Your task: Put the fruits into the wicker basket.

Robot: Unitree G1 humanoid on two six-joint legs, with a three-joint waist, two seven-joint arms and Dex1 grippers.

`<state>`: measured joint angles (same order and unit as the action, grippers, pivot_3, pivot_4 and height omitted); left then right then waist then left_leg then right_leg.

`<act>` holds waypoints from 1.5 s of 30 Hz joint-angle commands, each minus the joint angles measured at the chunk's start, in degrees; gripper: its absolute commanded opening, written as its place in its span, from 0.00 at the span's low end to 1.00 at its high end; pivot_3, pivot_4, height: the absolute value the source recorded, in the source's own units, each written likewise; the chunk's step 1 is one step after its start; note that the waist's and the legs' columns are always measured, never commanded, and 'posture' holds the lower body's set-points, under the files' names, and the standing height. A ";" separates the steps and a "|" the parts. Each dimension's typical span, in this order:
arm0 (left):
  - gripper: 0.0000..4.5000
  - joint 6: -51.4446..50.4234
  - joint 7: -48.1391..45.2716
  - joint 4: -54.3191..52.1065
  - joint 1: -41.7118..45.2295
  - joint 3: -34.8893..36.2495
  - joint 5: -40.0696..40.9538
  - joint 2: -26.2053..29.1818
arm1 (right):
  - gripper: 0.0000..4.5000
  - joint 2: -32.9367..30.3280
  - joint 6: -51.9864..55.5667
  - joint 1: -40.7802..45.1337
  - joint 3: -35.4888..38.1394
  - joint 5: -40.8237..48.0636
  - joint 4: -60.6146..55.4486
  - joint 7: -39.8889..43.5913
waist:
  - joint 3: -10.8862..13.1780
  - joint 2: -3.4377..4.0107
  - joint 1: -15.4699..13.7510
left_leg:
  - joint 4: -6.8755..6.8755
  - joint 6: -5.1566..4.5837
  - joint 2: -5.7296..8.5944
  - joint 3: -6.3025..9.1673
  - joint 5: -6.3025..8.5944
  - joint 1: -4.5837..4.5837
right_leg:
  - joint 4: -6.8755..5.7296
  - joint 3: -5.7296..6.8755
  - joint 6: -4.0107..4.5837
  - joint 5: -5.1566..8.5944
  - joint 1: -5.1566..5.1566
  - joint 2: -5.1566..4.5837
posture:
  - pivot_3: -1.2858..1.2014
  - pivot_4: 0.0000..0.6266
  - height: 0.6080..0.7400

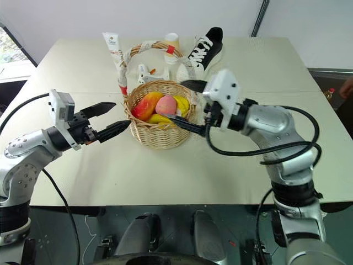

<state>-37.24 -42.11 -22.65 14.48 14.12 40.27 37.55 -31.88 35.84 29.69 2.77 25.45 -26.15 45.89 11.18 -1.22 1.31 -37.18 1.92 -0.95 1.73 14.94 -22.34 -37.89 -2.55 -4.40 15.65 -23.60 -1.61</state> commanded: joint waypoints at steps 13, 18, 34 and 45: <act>1.00 0.50 0.24 -1.49 3.43 -3.68 0.91 -2.51 | 0.68 15.59 -5.09 8.95 -1.70 -7.04 19.42 -19.21 | 0.01 0.01 1.00 | 0.03 0.02 0.02 0.00 -0.01 -0.12 | -0.13 -0.05 0.00 0.00 -0.19 0.08 | 0.52 0.24 1.00; 1.00 0.65 0.75 -2.00 3.09 -3.49 1.32 -2.82 | 0.12 15.47 -4.21 8.62 -1.19 -5.83 18.11 -19.09 | 0.01 0.01 0.97 | 0.03 0.02 0.02 0.02 -0.01 -0.15 | -0.12 -0.05 0.00 0.00 -0.19 0.02 | 0.52 0.24 1.00; 1.00 2.40 -2.22 2.81 6.93 -7.04 -0.30 -4.83 | 0.02 -2.20 -9.84 5.88 20.13 -11.96 23.75 -31.05 | 0.02 0.02 0.17 | 0.04 0.02 0.11 -0.17 -0.01 -0.19 | -0.04 -0.04 0.00 0.00 -0.18 0.06 | 0.52 0.24 1.00; 1.00 4.48 -4.00 6.67 9.09 -8.62 -2.76 -5.73 | 0.61 -2.29 -12.48 2.43 24.50 -12.45 25.74 -36.96 | 0.04 0.15 1.19 | 0.10 0.01 0.02 -0.30 -0.02 -0.10 | -0.15 -0.28 0.00 0.00 -0.29 0.24 | 0.52 0.24 1.00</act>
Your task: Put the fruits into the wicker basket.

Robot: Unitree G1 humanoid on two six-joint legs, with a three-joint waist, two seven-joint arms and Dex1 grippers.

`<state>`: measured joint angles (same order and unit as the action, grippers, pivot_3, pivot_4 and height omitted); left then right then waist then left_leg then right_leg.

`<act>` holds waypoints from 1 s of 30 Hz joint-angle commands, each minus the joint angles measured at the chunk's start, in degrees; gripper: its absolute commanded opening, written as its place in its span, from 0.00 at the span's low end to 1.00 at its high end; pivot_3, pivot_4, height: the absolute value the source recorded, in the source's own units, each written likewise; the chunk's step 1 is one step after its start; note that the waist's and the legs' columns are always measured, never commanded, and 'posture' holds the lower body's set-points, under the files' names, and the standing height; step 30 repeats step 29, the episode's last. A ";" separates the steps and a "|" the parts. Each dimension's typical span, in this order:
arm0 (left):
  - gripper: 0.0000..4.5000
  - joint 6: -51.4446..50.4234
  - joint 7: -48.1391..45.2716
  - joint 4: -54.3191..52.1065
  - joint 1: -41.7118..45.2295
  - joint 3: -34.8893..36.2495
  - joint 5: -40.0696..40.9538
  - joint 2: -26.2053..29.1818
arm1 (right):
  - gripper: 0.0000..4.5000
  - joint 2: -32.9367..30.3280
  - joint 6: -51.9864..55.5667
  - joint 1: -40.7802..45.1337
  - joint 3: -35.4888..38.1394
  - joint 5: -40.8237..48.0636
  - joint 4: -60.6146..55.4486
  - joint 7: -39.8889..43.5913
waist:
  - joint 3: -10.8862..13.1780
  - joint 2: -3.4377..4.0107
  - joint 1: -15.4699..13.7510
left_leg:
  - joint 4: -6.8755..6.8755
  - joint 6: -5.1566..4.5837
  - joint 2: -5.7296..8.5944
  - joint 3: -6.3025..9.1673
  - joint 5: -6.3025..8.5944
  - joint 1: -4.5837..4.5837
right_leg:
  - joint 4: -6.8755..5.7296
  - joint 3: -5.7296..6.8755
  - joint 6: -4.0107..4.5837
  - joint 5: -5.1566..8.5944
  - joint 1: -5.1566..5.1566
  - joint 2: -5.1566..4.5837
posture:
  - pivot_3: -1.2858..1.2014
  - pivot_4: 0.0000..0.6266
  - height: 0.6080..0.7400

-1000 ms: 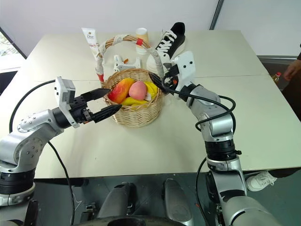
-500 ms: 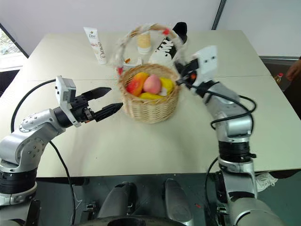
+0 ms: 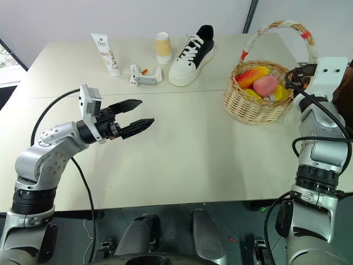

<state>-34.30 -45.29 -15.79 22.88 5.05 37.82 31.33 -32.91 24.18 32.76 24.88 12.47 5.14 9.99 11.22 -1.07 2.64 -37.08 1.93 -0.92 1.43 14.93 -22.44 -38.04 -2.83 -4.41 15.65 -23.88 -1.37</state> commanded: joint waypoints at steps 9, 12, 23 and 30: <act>1.00 3.29 -0.72 5.57 -1.59 3.08 -2.79 1.60 | 0.94 -5.00 1.94 -18.07 11.82 7.18 -20.68 7.80 | -0.01 0.00 -1.48 | -0.02 -0.02 0.06 0.03 0.02 -0.08 | 0.12 0.02 -0.03 0.01 0.06 -0.09 | 0.52 0.24 1.00; 1.00 7.05 0.97 10.42 -4.62 5.98 -5.43 1.95 | 0.94 -5.24 2.36 -26.48 13.11 13.43 -25.94 16.24 | -0.01 0.01 -1.23 | 0.01 -0.04 -0.01 0.03 0.03 0.05 | 0.12 0.00 -0.03 0.02 0.12 -0.05 | 0.52 0.24 1.00; 1.00 14.40 6.21 12.84 -14.30 9.93 -10.96 1.29 | 0.94 -3.56 0.89 -28.37 -9.42 13.14 -30.48 25.90 | -0.01 -0.01 -0.33 | -0.04 -0.03 -0.03 0.13 0.02 0.12 | 0.11 0.02 -0.03 0.02 0.20 -0.08 | 0.52 0.24 1.00; 1.00 14.11 6.88 9.62 -18.03 12.04 -9.52 0.85 | 0.94 -2.18 -1.55 -23.88 -13.96 12.36 -24.35 28.39 | -0.02 -0.04 -0.56 | -0.03 -0.03 -0.03 0.19 0.03 0.05 | 0.16 0.05 -0.04 0.02 0.19 -0.16 | 0.52 0.24 1.00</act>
